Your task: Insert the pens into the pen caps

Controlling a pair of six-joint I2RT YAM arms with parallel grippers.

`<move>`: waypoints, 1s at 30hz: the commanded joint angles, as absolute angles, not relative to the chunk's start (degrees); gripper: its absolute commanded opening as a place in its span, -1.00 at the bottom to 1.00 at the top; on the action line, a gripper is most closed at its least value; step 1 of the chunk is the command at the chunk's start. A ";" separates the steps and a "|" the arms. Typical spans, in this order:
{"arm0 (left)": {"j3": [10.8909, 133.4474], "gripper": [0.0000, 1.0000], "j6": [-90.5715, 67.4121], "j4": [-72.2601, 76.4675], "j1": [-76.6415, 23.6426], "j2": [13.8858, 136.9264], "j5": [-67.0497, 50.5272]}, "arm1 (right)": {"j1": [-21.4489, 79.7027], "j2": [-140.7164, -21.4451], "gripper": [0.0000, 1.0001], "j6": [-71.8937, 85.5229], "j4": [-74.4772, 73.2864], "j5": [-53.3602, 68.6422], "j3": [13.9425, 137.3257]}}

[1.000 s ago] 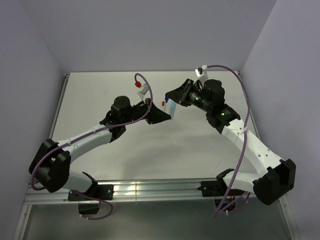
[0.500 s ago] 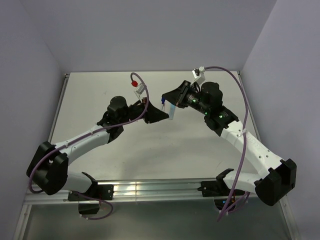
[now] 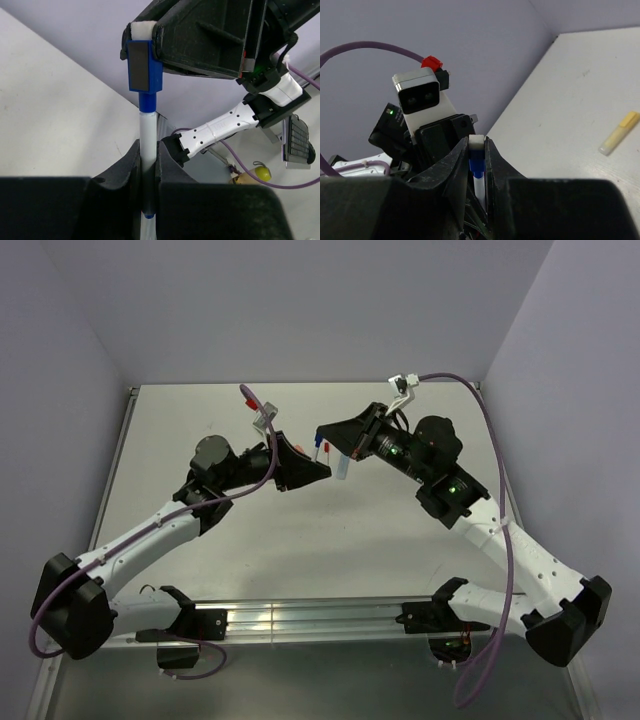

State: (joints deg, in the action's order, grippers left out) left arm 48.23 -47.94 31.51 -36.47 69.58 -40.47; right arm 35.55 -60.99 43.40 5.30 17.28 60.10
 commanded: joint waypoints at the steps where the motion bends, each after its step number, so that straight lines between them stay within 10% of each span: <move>1: 55.09 -0.99 -43.26 34.90 -35.77 66.19 -33.14 | 38.49 -58.19 -1.00 40.35 0.44 21.98 60.82; 30: 68.64 -0.99 -40.95 36.91 -37.88 64.42 -46.14 | 53.96 -57.74 -1.00 29.44 -1.32 27.86 59.51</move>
State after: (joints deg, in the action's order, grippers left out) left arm 61.91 -38.89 24.47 -38.70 65.69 -53.34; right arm 49.28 -54.94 28.91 12.58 11.90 64.03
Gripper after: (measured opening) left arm 0.128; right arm 0.222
